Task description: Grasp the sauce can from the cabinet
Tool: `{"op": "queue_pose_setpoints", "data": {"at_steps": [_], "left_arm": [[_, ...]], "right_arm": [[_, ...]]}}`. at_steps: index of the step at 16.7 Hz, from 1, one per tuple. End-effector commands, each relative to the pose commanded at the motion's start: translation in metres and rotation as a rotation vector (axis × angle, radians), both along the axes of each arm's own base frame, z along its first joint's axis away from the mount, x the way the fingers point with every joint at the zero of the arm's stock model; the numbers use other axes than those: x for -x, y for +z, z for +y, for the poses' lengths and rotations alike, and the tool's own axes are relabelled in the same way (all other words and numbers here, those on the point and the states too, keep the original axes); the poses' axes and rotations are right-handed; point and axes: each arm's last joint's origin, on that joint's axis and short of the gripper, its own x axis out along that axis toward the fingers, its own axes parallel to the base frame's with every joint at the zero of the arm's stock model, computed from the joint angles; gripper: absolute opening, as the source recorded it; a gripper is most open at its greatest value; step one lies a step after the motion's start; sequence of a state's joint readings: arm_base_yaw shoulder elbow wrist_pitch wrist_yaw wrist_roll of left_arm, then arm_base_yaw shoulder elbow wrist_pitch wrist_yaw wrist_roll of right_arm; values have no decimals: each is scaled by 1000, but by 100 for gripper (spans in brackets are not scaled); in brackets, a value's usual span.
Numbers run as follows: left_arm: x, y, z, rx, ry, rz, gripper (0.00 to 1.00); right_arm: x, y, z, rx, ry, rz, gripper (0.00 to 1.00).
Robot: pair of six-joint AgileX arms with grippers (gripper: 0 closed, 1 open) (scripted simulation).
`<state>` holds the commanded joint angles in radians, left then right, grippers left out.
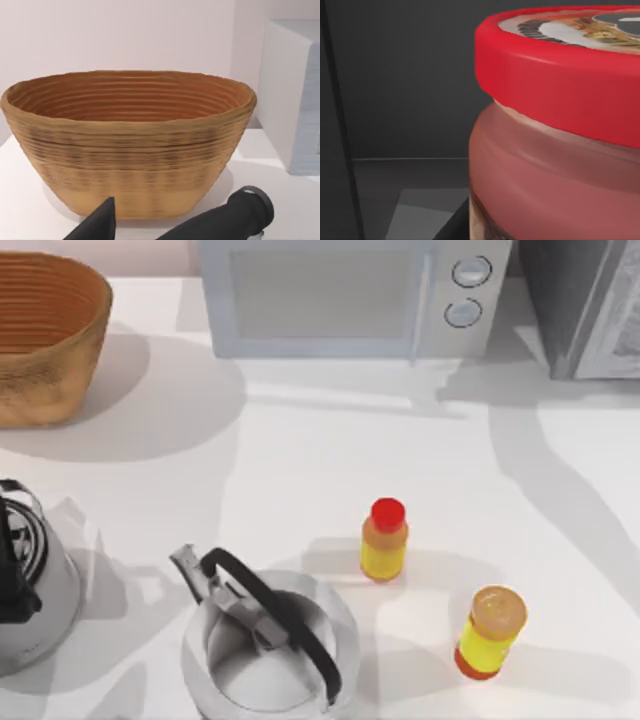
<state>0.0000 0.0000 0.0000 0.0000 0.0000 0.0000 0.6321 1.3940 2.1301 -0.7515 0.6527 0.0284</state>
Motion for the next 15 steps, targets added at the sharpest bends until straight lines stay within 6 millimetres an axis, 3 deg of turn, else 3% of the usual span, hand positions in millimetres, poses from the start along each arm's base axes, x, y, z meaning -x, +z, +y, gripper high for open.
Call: {"op": "queue_pose_setpoints", "data": {"at_steps": [6, 9, 12, 15], "left_arm": [[0, 0, 0, 0, 0, 0, 100], [0, 0, 0, 0, 0, 0, 100], [0, 0, 0, 0, 0, 0, 100], [0, 0, 0, 0, 0, 0, 100]], "right_arm": [[3, 1, -3, -6, -2, -6, 0], [10, -5, -15, -13, 0, -18, 0], [21, -25, -33, -12, 1, -24, 0], [31, -66, -53, 3, 0, -4, 0]]}}
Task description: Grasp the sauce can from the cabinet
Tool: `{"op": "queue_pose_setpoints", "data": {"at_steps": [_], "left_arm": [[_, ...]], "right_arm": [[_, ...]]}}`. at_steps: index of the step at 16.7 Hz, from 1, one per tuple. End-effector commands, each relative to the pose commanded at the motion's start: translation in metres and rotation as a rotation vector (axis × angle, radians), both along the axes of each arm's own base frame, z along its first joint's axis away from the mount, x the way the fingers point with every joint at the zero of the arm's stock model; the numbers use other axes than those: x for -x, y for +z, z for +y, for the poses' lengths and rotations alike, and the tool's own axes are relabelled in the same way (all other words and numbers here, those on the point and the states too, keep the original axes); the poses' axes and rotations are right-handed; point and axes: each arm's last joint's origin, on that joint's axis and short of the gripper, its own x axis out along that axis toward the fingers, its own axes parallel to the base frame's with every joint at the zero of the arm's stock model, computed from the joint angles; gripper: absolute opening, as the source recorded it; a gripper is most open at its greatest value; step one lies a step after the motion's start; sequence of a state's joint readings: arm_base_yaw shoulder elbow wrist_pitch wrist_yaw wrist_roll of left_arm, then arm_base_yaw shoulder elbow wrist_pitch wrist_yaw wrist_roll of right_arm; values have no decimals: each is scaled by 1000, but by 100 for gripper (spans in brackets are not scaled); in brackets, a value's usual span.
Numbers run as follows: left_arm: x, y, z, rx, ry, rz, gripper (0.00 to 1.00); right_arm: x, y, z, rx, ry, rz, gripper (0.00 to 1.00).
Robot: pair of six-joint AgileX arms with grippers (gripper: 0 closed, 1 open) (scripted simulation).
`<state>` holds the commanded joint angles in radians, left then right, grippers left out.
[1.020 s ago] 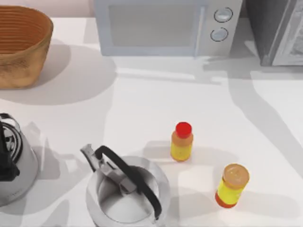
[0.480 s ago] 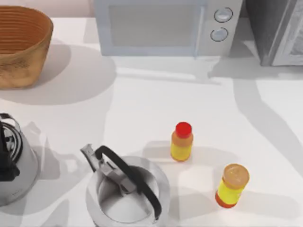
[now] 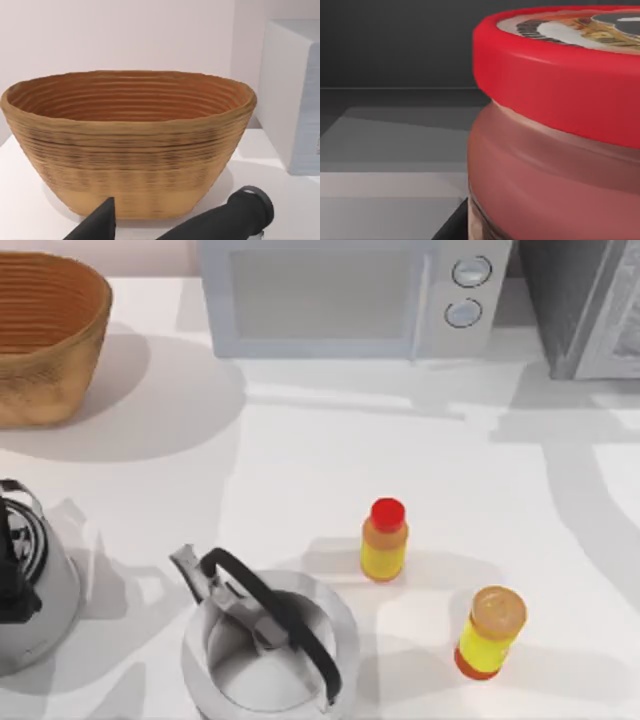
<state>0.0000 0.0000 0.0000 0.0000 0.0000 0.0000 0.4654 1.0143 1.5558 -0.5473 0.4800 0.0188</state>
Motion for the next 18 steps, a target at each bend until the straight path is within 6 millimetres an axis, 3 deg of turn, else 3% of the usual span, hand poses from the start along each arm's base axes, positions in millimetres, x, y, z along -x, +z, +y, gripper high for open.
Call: {"op": "queue_pose_setpoints", "data": {"at_steps": [3, 8, 11, 14, 18], "left_arm": [[0, 0, 0, 0, 0, 0, 100], [0, 0, 0, 0, 0, 0, 100], [0, 0, 0, 0, 0, 0, 100], [0, 0, 0, 0, 0, 0, 100], [0, 0, 0, 0, 0, 0, 100]], "right_arm": [[11, -66, -19, 19, -1, 41, 0], [29, -202, -45, 26, 0, 105, 0], [37, -271, -55, 15, 3, 97, 0], [42, -317, -61, 6, 5, 51, 0], [42, -342, -64, 4, 7, 2, 0]]}}
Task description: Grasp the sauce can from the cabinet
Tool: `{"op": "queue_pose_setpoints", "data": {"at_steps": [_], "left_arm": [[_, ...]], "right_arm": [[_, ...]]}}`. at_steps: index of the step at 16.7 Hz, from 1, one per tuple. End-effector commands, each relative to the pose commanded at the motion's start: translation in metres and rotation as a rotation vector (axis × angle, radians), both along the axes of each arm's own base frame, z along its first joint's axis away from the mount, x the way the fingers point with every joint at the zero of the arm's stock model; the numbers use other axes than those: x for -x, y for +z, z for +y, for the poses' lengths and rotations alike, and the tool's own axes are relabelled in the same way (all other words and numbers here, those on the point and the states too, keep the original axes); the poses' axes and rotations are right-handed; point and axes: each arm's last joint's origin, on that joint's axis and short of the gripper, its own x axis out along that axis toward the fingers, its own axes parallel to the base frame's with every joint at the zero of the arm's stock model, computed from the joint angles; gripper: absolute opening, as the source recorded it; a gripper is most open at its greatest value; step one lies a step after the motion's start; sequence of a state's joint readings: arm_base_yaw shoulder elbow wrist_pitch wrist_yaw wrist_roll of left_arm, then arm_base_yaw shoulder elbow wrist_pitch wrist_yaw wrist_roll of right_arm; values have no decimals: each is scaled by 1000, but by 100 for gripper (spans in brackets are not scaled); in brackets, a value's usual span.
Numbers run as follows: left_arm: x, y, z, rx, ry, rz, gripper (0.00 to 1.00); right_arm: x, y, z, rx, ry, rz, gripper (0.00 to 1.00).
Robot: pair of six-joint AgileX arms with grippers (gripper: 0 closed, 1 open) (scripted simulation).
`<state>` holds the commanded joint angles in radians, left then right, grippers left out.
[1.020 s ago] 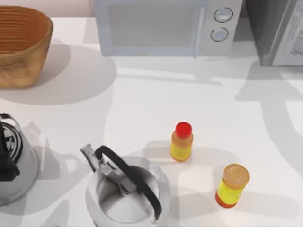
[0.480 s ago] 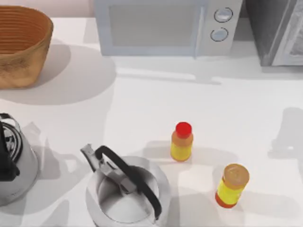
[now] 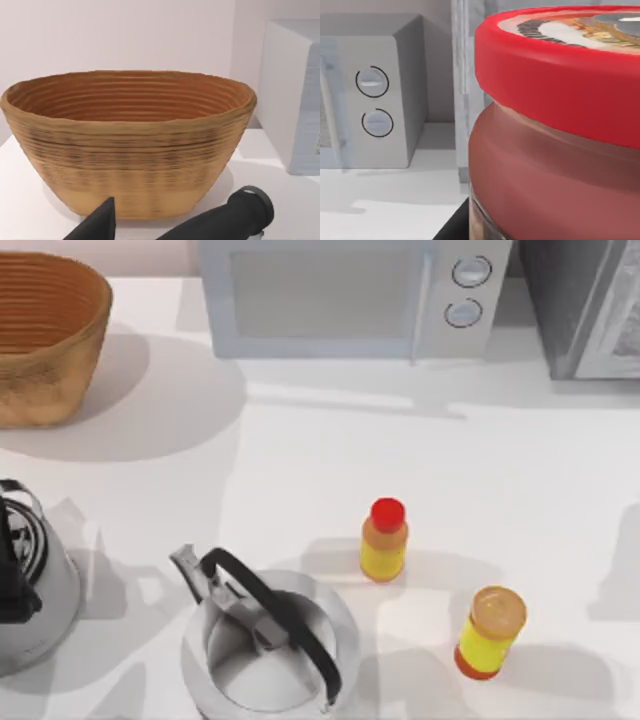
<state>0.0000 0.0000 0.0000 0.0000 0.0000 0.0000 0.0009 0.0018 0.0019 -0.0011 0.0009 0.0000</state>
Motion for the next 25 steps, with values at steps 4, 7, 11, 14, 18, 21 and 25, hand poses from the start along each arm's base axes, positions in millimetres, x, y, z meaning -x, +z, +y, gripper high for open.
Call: {"op": "queue_pose_setpoints", "data": {"at_steps": [4, 7, 11, 14, 18, 21, 25], "left_arm": [[0, 0, 0, 0, 0, 0, 100], [0, 0, 0, 0, 0, 0, 100], [0, 0, 0, 0, 0, 0, 100], [0, 0, 0, 0, 0, 0, 100], [0, 0, 0, 0, 0, 0, 100], [0, 0, 0, 0, 0, 0, 100], [0, 0, 0, 0, 0, 0, 100]], "right_arm": [[0, 0, 0, 0, 0, -1, 0], [-1, 0, 0, -2, 7, 4, 0], [-9, 13, 3, -2, 76, -25, 0], [-25, 24, 6, 1, 163, -40, 0], [-61, 28, 12, 4, 307, -34, 0], [-93, 17, 17, 4, 423, -19, 0], [-127, -14, 23, 2, 570, -5, 0]]}}
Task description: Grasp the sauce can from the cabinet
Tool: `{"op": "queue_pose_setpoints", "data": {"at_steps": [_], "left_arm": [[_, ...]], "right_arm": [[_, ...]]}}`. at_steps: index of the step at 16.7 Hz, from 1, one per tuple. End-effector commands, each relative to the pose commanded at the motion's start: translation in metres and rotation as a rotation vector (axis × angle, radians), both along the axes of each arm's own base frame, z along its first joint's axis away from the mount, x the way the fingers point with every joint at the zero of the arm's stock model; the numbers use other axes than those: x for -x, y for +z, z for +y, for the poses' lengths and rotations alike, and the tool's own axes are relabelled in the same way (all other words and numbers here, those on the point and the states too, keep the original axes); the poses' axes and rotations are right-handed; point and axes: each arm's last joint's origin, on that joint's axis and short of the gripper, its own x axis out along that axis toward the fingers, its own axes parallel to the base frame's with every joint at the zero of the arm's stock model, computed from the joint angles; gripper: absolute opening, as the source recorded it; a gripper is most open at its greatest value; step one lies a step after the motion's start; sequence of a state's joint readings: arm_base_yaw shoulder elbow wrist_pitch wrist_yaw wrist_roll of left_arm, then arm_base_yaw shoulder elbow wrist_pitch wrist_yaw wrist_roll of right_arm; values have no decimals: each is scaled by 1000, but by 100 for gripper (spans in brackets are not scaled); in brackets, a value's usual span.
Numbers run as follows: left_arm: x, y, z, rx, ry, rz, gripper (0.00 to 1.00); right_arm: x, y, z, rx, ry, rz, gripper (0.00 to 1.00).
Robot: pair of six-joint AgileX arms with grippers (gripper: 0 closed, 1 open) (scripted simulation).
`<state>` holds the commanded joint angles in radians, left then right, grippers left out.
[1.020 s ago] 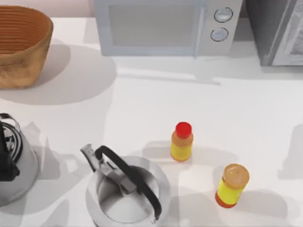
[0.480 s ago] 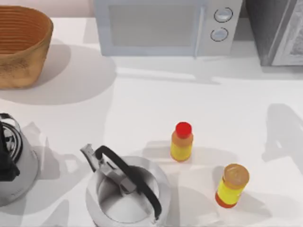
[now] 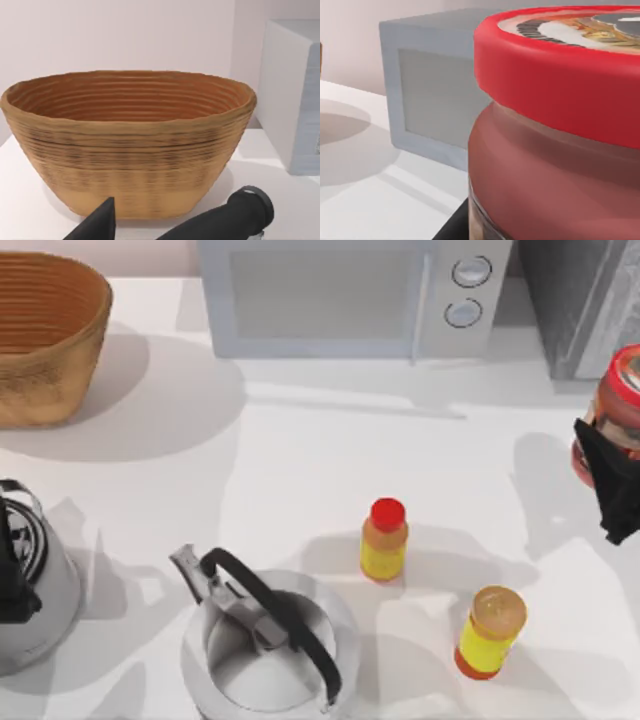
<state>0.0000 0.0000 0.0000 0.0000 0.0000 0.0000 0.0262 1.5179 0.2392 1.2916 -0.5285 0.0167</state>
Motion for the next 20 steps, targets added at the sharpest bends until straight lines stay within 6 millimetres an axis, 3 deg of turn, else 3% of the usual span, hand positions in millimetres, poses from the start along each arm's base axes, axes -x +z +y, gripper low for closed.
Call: {"op": "queue_pose_setpoints", "data": {"at_steps": [7, 15, 20], "left_arm": [[0, 0, 0, 0, 0, 0, 100], [0, 0, 0, 0, 0, 0, 100], [0, 0, 0, 0, 0, 0, 100]], "right_arm": [[-24, -55, 7, 0, 172, 5, 0], [-25, -63, 7, -2, 188, 9, 0], [-50, -78, 30, -3, 194, 11, 0]]}}
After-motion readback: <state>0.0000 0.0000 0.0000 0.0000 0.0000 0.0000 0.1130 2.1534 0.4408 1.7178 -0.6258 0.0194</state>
